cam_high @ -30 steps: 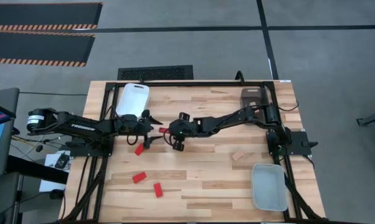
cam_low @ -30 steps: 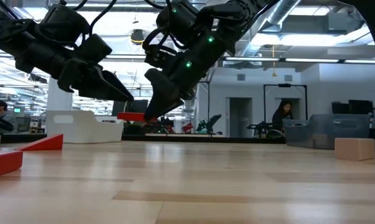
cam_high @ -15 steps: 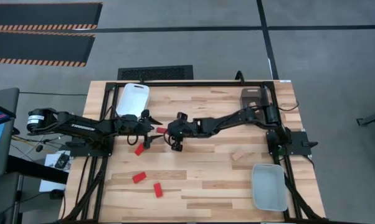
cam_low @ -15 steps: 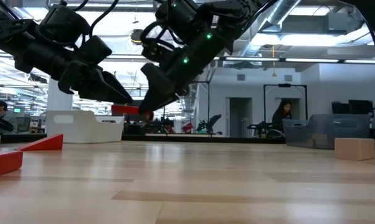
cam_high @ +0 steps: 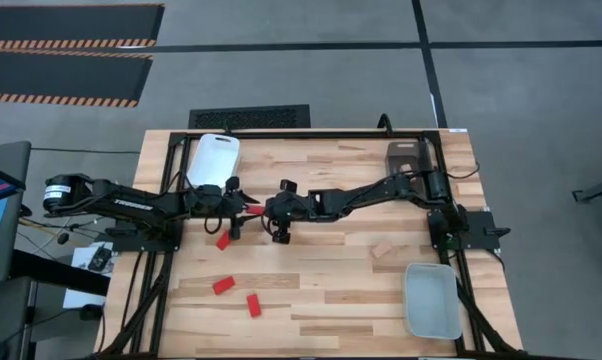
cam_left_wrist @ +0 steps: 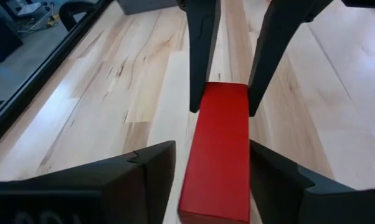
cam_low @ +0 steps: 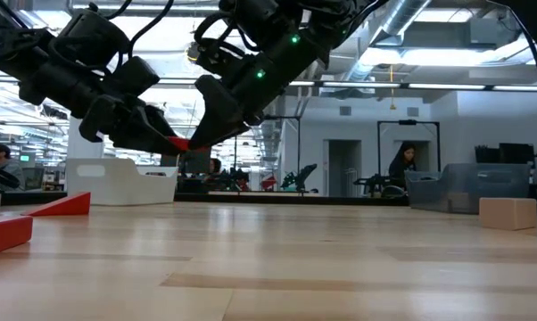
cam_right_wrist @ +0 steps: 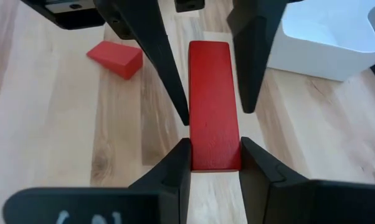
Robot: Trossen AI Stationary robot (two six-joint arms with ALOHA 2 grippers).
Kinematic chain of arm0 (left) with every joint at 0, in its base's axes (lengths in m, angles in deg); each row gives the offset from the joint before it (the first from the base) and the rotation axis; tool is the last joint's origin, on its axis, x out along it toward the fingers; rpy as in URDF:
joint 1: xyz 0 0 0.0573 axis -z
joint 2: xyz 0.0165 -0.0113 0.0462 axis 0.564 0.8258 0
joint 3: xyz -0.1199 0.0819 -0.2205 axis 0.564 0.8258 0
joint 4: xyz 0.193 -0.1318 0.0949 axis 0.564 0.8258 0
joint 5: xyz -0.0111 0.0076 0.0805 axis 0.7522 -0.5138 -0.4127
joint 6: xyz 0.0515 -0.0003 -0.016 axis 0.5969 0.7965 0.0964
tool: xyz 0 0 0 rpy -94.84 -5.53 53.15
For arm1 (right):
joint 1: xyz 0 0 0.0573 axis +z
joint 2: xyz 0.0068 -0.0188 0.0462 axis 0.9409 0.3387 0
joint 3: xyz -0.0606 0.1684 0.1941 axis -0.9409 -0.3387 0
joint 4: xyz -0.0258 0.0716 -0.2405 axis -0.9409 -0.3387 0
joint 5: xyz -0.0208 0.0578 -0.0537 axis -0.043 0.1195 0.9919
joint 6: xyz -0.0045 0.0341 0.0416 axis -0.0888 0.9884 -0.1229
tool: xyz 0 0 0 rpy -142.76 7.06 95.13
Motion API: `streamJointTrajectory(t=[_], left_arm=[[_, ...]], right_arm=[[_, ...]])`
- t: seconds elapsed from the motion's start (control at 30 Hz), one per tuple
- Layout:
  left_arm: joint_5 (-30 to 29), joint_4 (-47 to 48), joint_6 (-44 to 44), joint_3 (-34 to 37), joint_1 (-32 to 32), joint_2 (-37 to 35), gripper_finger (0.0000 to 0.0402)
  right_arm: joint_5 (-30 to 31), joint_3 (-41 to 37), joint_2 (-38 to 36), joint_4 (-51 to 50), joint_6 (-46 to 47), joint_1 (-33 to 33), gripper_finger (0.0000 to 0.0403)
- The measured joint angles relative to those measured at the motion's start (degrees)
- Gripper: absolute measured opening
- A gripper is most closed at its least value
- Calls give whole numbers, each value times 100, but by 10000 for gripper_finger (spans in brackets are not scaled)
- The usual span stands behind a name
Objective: Sort & place blocks by color
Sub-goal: Put the red block into the white bin
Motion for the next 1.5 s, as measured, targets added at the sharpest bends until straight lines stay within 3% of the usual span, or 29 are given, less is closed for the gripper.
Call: streamJointTrajectory(t=[0.23,0.37,0.6,0.73,0.9,1.03,1.4,1.5], left_arm=[[2,-22,91,0,1,0,116],[-233,19,131,-51,11,0,93],[-2199,698,-30,-538,-8,-62,97],[-3183,1472,-107,-1028,-145,-201,98],[-4186,3075,-829,-1721,-482,-371,98],[-4339,4118,-1466,-1994,-962,-444,101],[-4187,4511,-2042,-1987,-2153,-444,103],[-3892,4640,-2219,-1987,-2376,-444,108]], right_arm=[[-68,7,-2,-64,-6,-63,109],[98,7,-4,-81,-15,-93,135],[1801,7,-206,-808,241,-305,235],[1882,-100,-462,-1355,560,-519,265],[1887,-681,-598,-1388,861,-627,269],[1725,-1062,-613,-1285,1023,-639,270],[1171,-1237,-603,-903,1075,-662,270],[1095,-1237,-603,-822,1075,-682,270]])
